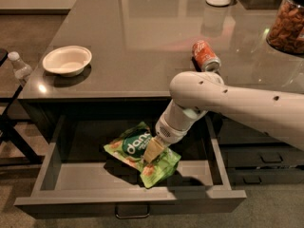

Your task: Place green rice chip bag into top drawer

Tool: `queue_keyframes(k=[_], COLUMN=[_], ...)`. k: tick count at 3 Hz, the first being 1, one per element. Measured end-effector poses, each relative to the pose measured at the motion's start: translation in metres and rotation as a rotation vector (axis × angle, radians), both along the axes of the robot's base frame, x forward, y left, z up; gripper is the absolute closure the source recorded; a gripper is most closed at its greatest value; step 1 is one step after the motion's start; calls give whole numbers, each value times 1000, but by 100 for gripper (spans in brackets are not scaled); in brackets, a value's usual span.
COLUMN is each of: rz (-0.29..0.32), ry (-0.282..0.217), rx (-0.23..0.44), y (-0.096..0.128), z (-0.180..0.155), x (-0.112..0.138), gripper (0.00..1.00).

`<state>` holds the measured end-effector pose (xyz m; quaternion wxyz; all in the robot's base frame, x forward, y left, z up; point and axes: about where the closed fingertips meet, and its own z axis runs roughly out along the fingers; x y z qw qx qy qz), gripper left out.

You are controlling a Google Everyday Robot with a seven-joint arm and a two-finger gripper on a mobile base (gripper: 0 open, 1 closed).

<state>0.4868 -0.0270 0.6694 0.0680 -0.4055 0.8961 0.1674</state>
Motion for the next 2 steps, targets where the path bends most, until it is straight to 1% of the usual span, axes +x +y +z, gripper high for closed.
queue_keyframes(k=[2], rz=[-53], ry=[-2], rx=[13], y=[7], z=[-24], x=[16], gripper=[100])
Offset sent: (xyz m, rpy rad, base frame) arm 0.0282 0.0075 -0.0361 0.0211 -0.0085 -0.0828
